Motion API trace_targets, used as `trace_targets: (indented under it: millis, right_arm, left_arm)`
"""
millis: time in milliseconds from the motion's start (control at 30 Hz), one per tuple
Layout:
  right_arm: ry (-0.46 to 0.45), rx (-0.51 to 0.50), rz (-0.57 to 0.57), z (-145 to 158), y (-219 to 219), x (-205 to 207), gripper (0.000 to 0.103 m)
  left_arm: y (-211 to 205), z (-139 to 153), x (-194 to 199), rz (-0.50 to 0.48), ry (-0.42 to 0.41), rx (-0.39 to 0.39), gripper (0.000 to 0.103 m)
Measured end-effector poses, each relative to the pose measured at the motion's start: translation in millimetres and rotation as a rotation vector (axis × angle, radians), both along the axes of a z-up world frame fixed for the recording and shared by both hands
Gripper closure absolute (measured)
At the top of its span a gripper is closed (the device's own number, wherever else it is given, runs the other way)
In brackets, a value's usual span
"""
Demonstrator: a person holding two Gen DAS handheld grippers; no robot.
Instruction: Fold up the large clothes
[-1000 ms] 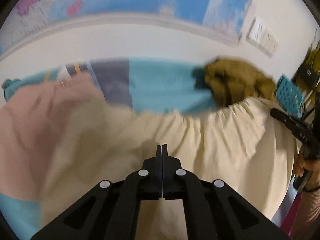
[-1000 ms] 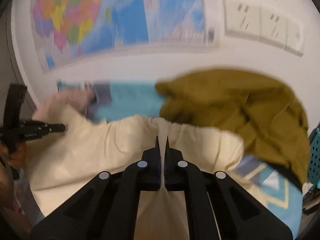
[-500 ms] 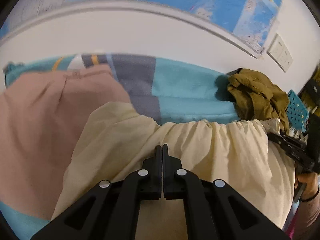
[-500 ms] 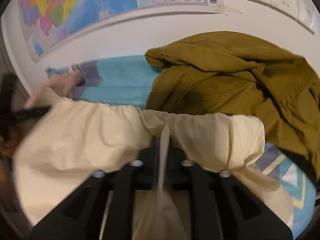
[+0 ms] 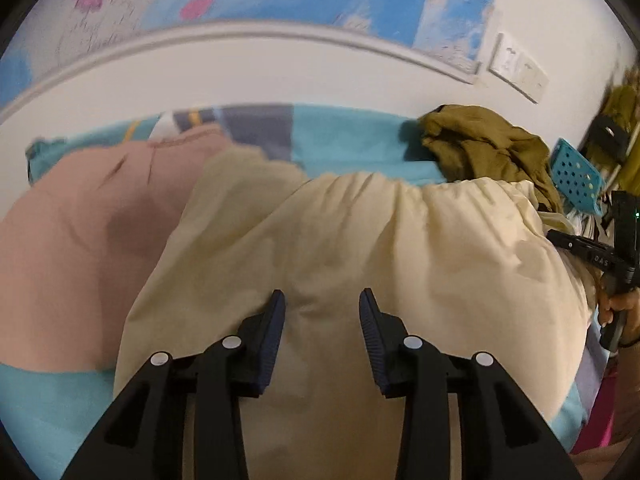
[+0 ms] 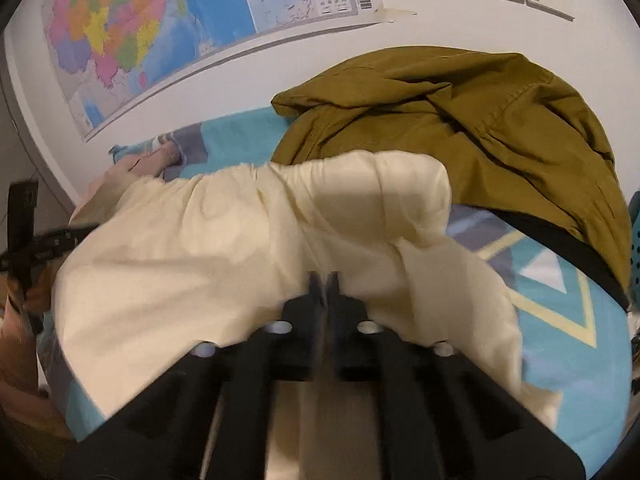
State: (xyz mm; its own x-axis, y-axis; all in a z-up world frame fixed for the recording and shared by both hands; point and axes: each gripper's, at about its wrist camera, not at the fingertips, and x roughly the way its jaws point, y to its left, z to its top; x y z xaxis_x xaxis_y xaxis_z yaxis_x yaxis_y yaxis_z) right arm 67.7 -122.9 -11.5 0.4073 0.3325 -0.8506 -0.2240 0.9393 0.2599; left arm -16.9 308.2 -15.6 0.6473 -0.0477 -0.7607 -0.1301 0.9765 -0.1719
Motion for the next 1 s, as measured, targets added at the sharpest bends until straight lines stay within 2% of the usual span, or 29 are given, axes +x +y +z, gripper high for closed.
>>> trace_targets:
  millis: [67,167,233,267,300,400,467,533,600,667,700,733,767,867,1000]
  right_arm:
    - [-0.038,-0.062,-0.022,-2.9,6.5,10.6,0.103]
    - [0.011,-0.007,-0.062,-15.0,1.9,22.1,0.102]
    - [-0.006,0.029,-0.045,-4.0,-1.4,13.5,0.098]
    - [-0.021,0.035,-0.046,2.8,-5.5,8.6,0.087]
    - [-0.042,0.037,-0.058,11.7,-10.9,1.8,0.071]
    - [-0.093,0.093,-0.11,36.8,-33.7,-21.9,0.051]
    - [-0.097,0.099,-0.165,43.7,-52.8,-39.2,0.04]
    - [-0.062,0.091,-0.207,40.1,-69.4,-54.4,0.039]
    - [-0.018,0.115,-0.24,30.9,-83.0,-66.2,0.033]
    - [0.019,0.143,-0.259,19.7,-89.5,-74.4,0.036]
    - [0.033,0.147,-0.265,15.2,-91.2,-77.3,0.054]
    - [0.04,0.153,-0.263,10.9,-90.5,-77.1,0.067]
    - [0.046,0.158,-0.257,7.1,-90.9,-74.7,0.087]
    - [0.031,0.143,-0.27,3.6,-95.3,-65.9,0.093]
    - [0.052,0.111,-0.297,-8.9,-94.8,-57.8,0.093]
  left_arm:
    - [10.7,-1.4,1.7,0.023,-0.013,-0.038,0.068]
    - [16.8,-4.9,4.3,0.057,-0.004,-0.052,0.071]
    - [14.1,-1.4,-1.5,0.058,-0.017,-0.034,0.071]
    - [12.5,2.5,-7.6,0.052,-0.029,-0.025,0.067]
    - [12.1,6.1,-12.9,0.046,-0.042,-0.026,0.063]
    - [11.1,18.9,-34.0,0.039,-0.095,-0.025,0.056]
    - [10.6,25.6,-53.1,0.056,-0.127,-0.013,0.055]
    - [9.0,27.9,-70.2,0.073,-0.137,0.007,0.054]
    - [10.8,26.0,-83.1,0.098,-0.132,0.011,0.05]
    - [13.6,20.0,-88.8,0.116,-0.111,0.013,0.05]
    - [16.1,15.2,-90.7,0.117,-0.101,0.003,0.05]
    - [18.8,8.5,-90.4,0.131,-0.085,-0.004,0.05]
    - [20.5,3.6,-89.1,0.139,-0.071,-0.009,0.052]
    - [23.1,-10.3,-85.8,0.151,-0.061,-0.012,0.052]
    - [22.2,-12.6,-86.7,0.182,-0.055,-0.018,0.049]
